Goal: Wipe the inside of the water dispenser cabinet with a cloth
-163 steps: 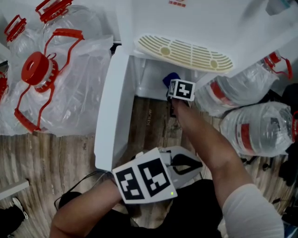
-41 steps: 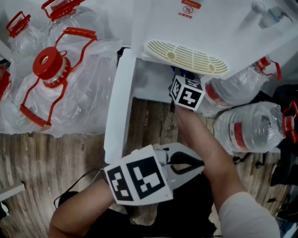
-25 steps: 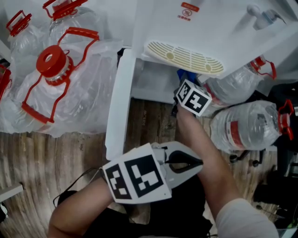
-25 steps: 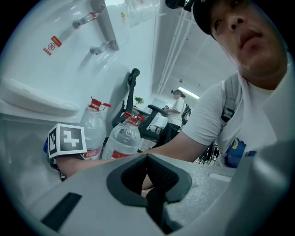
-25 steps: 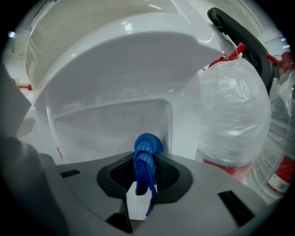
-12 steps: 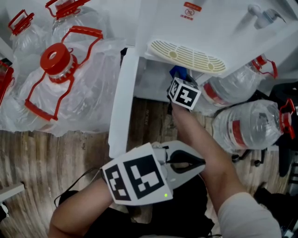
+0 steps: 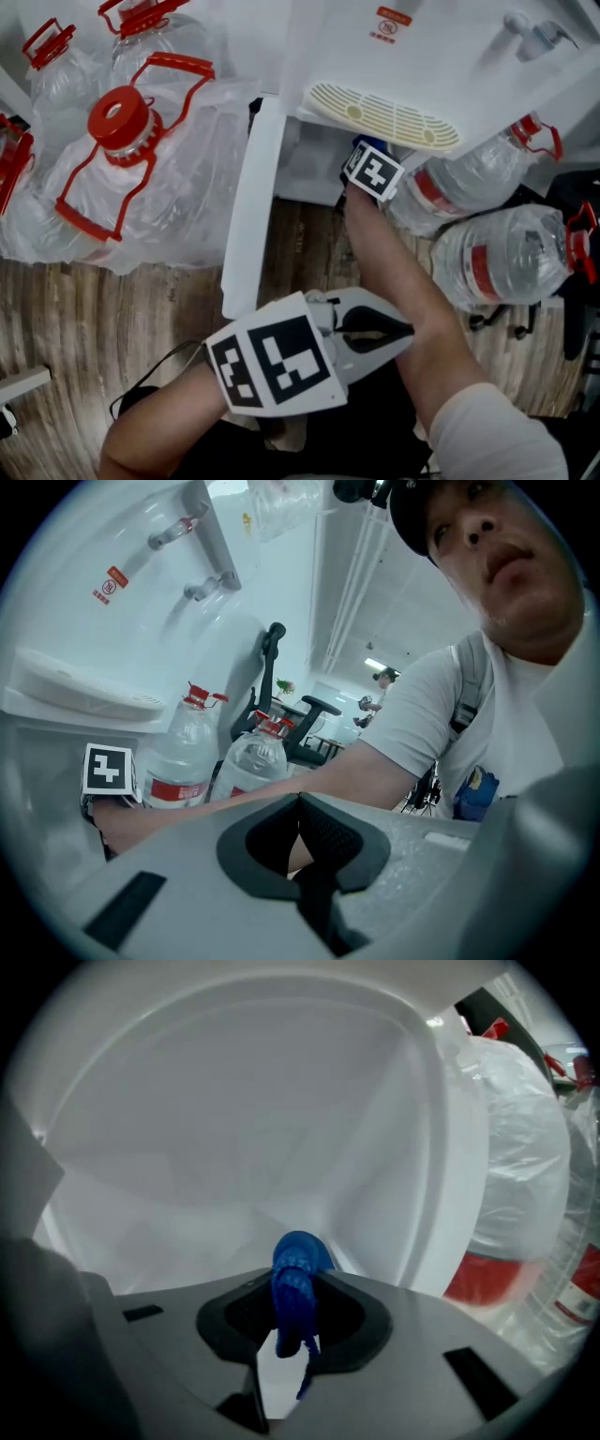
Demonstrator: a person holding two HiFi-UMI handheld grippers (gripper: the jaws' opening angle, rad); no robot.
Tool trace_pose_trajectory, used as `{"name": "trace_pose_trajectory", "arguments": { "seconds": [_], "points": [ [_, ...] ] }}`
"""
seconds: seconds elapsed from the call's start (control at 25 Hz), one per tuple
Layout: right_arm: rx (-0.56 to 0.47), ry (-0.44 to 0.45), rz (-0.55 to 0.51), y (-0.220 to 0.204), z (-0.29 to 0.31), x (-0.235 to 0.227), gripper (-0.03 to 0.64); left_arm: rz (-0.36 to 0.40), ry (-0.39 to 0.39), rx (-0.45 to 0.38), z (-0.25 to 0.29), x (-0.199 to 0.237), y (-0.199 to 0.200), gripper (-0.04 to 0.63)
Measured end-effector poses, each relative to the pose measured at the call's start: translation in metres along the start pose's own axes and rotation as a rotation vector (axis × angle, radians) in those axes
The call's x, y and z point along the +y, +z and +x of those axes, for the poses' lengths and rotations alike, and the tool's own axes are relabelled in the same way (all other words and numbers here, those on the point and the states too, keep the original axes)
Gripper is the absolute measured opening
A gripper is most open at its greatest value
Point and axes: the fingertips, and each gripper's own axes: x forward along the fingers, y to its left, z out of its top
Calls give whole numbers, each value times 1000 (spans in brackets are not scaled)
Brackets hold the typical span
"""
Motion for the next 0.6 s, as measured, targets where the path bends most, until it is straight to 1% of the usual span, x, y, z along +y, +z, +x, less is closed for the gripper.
{"name": "trace_pose_trajectory", "arguments": {
  "seconds": [0.24,0.4,0.6],
  "points": [
    [28,10,2,-12,-11,-11,81,3,-6,8,1,-2,-3,3],
    [44,23,-24,-21,-22,-20,83,9,-10,10,3,-2,-2,3],
    [51,73,-53,-31,-41,-22,83,17,-22,4,5,-3,2,3]
  ]
}}
